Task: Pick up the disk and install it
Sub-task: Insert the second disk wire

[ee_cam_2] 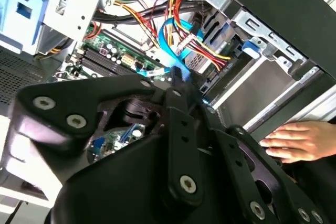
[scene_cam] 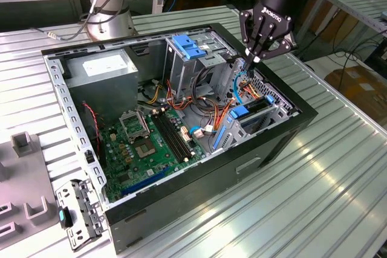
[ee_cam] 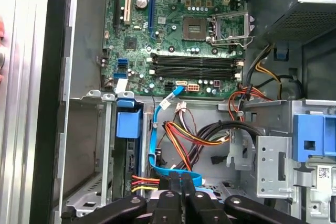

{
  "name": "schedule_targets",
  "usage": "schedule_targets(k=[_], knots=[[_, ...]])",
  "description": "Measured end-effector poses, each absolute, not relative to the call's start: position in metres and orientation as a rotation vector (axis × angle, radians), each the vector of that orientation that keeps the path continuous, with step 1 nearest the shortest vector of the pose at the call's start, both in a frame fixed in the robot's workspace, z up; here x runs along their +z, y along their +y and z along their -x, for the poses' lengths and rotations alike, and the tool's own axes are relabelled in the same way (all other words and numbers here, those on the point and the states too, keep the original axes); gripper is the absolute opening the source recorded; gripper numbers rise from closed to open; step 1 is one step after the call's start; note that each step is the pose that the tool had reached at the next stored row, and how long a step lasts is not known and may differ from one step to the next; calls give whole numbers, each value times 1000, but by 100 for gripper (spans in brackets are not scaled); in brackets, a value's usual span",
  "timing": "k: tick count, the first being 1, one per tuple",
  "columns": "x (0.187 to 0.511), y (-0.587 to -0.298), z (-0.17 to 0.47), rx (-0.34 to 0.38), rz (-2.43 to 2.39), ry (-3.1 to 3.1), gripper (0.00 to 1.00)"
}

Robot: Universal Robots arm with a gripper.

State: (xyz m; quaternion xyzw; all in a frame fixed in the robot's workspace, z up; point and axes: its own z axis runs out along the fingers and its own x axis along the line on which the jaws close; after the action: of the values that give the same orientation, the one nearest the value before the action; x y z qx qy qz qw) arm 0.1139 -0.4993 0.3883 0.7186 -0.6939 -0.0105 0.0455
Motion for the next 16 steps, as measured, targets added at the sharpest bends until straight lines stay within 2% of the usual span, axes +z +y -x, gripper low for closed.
schedule_targets(k=[2, 12, 16], knots=[[387, -499, -114, -9, -2183, -2110, 30], [397, -497, -114, 21, -2167, -2097, 30], [392, -491, -116, 70, -2140, -2075, 30]])
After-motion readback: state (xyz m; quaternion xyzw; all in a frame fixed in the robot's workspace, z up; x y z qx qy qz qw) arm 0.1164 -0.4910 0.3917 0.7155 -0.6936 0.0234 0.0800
